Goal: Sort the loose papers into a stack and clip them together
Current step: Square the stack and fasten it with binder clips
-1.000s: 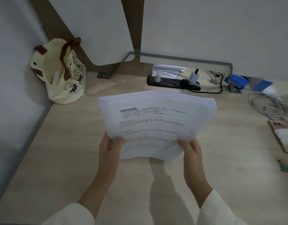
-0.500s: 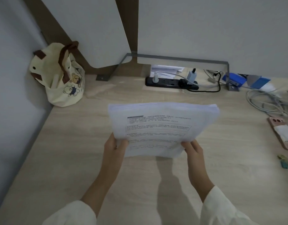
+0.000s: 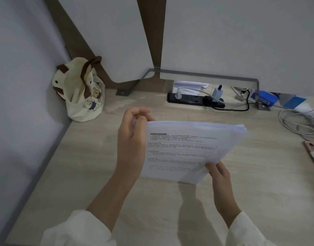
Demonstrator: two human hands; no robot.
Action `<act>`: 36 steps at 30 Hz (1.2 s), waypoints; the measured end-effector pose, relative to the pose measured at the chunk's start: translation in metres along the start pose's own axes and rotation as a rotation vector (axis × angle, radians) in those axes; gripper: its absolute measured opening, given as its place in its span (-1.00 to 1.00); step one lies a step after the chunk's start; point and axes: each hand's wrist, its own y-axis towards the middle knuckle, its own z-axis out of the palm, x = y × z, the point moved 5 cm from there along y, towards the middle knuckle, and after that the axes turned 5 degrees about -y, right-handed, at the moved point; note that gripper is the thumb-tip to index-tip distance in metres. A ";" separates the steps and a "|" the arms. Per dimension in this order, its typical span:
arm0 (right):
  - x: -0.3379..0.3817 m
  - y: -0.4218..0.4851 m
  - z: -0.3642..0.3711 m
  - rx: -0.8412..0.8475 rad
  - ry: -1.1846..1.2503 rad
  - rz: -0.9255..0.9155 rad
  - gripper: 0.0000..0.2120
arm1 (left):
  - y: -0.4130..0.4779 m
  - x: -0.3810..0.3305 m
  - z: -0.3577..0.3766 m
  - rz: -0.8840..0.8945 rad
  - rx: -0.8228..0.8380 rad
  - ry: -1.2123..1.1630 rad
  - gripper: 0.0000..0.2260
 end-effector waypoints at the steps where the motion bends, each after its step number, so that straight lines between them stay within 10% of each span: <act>1: 0.000 0.000 0.000 0.003 -0.003 -0.001 -0.72 | 0.003 -0.008 0.001 0.094 0.022 0.102 -0.86; 5: -0.001 0.000 0.000 0.016 0.005 0.009 -0.71 | 0.008 -0.047 0.050 0.598 0.377 0.801 -0.62; 8: -0.003 0.001 -0.002 0.003 0.011 0.019 -0.70 | 0.005 -0.037 0.095 0.570 0.726 1.117 -0.50; 22: -0.007 0.005 -0.005 0.045 -0.060 -0.028 -0.75 | 0.004 -0.013 0.097 0.597 1.026 1.275 -0.74; 25: -0.006 0.013 -0.011 0.158 -0.190 -0.039 -0.91 | 0.010 -0.015 0.078 0.575 0.976 1.129 -0.73; 31: -0.014 0.031 -0.056 0.165 -0.197 0.063 -0.42 | 0.034 -0.012 0.005 0.294 0.495 0.631 -0.73; 36: -0.004 0.039 -0.049 0.176 0.169 0.076 -0.77 | 0.021 0.036 -0.032 -0.160 0.245 0.252 -0.90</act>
